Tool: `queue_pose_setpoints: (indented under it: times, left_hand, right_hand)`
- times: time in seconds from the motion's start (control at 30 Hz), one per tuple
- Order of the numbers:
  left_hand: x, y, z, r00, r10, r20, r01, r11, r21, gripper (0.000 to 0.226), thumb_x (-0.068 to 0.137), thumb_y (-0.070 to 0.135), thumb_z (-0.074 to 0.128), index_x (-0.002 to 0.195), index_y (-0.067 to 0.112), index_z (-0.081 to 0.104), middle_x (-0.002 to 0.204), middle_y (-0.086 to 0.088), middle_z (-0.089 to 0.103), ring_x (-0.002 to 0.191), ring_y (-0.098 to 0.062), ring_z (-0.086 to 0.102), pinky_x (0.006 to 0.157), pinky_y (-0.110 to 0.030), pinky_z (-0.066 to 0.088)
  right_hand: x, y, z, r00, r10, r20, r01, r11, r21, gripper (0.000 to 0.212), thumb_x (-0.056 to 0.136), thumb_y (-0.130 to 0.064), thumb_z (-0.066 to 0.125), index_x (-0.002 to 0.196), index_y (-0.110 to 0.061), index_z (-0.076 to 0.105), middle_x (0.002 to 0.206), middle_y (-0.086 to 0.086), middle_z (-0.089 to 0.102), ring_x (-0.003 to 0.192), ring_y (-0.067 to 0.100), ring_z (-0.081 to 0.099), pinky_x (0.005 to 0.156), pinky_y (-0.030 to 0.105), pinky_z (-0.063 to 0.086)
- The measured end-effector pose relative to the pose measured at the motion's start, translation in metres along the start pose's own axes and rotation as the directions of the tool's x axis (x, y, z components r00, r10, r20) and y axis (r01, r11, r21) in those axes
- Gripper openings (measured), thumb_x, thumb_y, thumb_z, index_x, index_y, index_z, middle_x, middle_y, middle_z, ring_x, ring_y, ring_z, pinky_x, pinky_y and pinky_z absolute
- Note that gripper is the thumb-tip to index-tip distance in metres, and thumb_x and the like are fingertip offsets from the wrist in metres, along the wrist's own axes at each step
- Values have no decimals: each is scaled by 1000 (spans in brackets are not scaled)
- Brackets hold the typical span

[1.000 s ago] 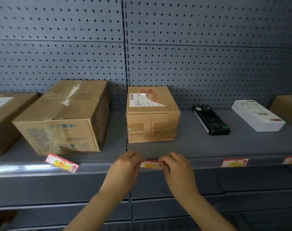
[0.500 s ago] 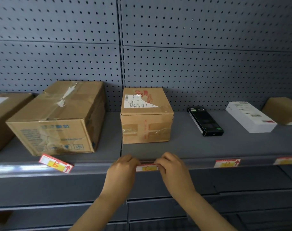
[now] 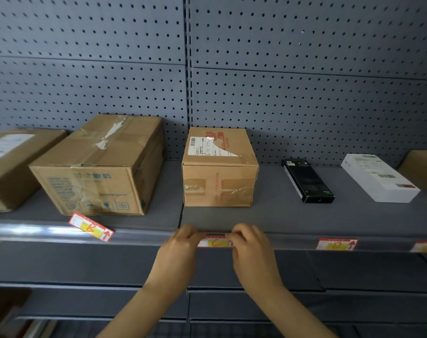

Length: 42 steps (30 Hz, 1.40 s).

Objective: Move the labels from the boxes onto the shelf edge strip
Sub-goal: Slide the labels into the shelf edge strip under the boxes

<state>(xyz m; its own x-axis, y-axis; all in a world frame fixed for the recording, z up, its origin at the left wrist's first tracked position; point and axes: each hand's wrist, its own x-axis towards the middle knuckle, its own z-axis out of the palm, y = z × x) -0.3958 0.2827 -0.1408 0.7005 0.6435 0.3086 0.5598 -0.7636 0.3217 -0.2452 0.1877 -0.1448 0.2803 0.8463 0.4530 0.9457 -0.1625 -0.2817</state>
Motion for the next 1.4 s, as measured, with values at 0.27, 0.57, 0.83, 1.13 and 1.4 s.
queue_pose_setpoints:
  times: [0.27,0.57,0.83,1.13,1.4]
  left_hand:
    - [-33,-16,-5,999,-2,41,1,999,38,62,57,-9,73,111,20,63,112,-2,60,86,-22,66,47,-25,50]
    - [-54,-107,-87,960,-208,-187,227,970,86,36,65,-8,70,94,14,67,98,-9,64,82,-34,62,60,-40,55]
    - [-51,-209,-126,986,-114,-122,125,989,82,50,69,-7,66,113,14,61,109,-11,62,86,-38,59,64,-46,55]
    - [-43,-242,-138,987,147,-70,-148,989,-18,28,84,5,58,108,18,63,104,-6,62,90,-30,60,61,-38,50]
    - [-39,-248,-135,995,100,-19,-100,995,9,24,64,7,79,74,26,69,70,5,66,55,-21,64,40,-23,41]
  right_hand:
    - [0,-39,16,991,-125,39,122,990,74,33,65,8,69,91,-12,71,89,3,63,81,25,60,65,36,52]
    - [31,-139,56,981,-194,24,181,948,262,23,70,1,72,83,-17,71,80,-2,67,76,20,63,64,29,52]
    - [66,-222,105,1000,-8,-8,10,966,259,12,82,-11,67,93,-17,66,89,1,65,86,24,59,70,42,51]
    - [72,-254,114,984,169,-50,-162,980,114,19,77,-6,72,89,-19,65,85,-1,62,80,23,58,62,40,50]
    - [73,-256,112,992,127,5,-127,991,33,15,83,-7,66,82,-21,62,86,-4,57,81,19,55,67,36,48]
